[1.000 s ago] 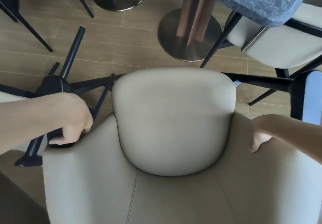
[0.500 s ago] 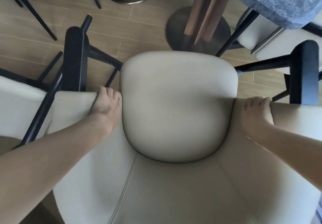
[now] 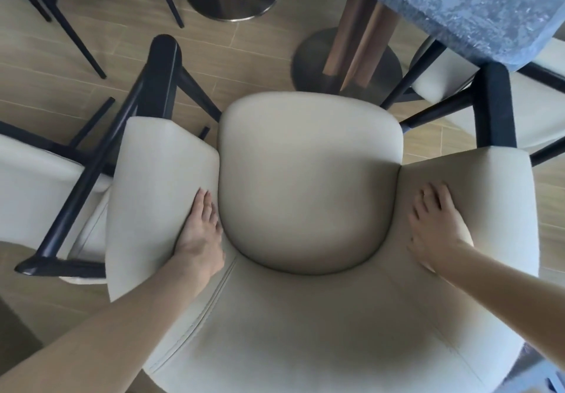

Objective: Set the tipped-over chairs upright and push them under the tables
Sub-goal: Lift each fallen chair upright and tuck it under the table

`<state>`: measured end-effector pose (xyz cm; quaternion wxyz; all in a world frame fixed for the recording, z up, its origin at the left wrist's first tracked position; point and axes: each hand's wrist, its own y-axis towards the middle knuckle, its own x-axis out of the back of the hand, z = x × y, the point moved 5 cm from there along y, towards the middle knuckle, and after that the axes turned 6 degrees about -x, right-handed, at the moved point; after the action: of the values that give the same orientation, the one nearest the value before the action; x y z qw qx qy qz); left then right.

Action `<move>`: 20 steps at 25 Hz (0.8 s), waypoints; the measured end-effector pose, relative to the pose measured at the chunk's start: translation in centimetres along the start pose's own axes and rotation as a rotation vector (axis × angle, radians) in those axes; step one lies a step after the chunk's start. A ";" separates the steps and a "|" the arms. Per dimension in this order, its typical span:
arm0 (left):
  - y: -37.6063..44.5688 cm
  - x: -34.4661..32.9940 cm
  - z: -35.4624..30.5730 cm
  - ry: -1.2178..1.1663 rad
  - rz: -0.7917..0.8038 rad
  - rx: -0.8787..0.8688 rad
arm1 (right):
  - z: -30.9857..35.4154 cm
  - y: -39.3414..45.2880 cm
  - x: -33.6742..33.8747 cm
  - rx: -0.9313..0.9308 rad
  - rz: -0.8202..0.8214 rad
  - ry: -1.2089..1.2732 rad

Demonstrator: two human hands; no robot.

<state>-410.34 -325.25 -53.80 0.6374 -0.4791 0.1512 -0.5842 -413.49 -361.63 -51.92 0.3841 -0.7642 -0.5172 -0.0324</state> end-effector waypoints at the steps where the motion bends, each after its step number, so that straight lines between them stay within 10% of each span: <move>1: 0.2 0.0 -0.3 -0.010 0.002 -0.002 | 1.1 -1.1 -0.6 0.040 0.039 0.092; 13: -7.5 2.5 -7.4 -0.786 -0.164 -0.507 | 6.3 -12.0 3.9 0.438 0.082 0.987; 20: -14.5 2.5 -8.4 -0.612 -0.483 -0.626 | 9.9 -19.4 6.2 0.316 -0.775 0.794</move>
<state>-424.65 -329.02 -45.64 0.3246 -0.8182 0.0102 -0.4745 -429.86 -347.46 -45.39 0.6184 -0.3816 -0.5740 -0.3773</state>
